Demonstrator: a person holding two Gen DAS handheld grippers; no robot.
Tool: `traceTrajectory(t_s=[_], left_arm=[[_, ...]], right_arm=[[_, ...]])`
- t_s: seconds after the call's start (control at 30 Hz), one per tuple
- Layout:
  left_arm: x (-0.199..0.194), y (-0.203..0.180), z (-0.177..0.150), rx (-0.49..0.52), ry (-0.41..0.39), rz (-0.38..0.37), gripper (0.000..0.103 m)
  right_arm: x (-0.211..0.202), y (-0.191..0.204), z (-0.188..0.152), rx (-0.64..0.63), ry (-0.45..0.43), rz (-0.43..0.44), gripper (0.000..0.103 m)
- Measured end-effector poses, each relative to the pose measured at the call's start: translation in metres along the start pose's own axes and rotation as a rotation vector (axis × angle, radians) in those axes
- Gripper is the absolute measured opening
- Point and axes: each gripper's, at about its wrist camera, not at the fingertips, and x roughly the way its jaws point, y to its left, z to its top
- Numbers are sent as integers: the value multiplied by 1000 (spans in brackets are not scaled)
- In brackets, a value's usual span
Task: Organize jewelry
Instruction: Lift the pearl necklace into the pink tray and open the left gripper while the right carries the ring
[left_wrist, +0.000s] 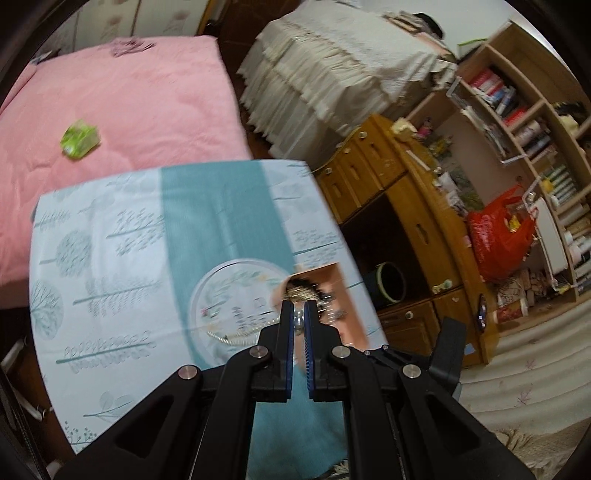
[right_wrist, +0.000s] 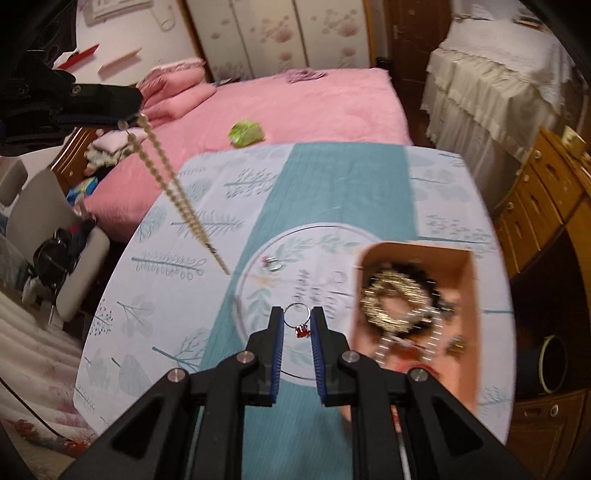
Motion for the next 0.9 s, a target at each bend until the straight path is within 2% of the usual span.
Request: traceTrajectory(t_s=[0.2, 0.4, 0.67, 0.9], left_arm=[[11, -57, 7, 56, -8, -55, 3], [50, -94, -2, 88, 61, -88, 3], [100, -107, -23, 89, 149, -57, 3], [116, -113, -37, 104, 176, -34, 3]], right_arm=[[-31, -43, -19, 63, -20, -55, 13], [-45, -79, -41, 126, -21, -86, 13], [-50, -103, -59, 158, -18, -95, 13], [-51, -115, -70, 182, -19, -92, 13]])
